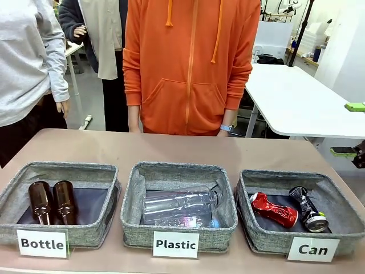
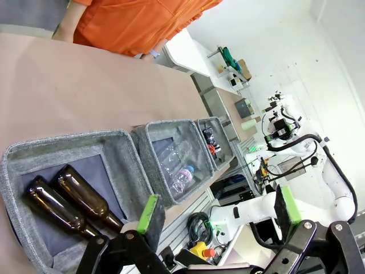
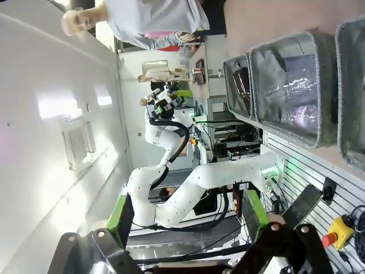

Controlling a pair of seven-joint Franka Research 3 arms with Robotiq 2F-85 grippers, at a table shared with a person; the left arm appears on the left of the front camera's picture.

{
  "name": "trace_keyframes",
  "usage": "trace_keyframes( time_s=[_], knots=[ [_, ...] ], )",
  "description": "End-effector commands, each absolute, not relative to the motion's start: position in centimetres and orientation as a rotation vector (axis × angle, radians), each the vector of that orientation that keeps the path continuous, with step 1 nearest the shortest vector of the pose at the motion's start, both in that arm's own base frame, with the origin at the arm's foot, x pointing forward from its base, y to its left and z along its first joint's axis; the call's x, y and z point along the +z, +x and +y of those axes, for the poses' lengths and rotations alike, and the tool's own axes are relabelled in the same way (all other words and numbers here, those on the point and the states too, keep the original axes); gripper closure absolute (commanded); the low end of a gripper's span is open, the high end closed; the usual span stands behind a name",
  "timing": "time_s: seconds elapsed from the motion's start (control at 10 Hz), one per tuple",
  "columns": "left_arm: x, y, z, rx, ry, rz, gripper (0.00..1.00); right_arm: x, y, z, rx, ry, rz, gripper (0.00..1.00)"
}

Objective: Sort the can waste into the basket.
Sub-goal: Pick up the can waste from the table and place it in the right Fabric basket.

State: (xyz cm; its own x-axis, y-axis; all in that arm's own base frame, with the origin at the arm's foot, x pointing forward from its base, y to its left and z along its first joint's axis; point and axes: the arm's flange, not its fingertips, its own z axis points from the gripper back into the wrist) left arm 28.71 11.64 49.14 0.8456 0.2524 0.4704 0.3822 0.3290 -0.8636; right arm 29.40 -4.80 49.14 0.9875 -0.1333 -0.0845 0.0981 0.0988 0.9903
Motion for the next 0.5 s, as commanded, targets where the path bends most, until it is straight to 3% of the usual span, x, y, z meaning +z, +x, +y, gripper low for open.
trace_keyframes(
  time_s=[0.0,0.4],
  knots=[
    [49.5,28.62,11.55,-0.083,-1.273,-0.599,0.0,49.32,29.49,-5.22,-0.143,1.464,-0.038,0.0],
    [49.5,28.62,11.55,-0.083,-1.273,-0.599,0.0,49.32,29.49,-5.22,-0.143,1.464,-0.038,0.0]
  ],
)
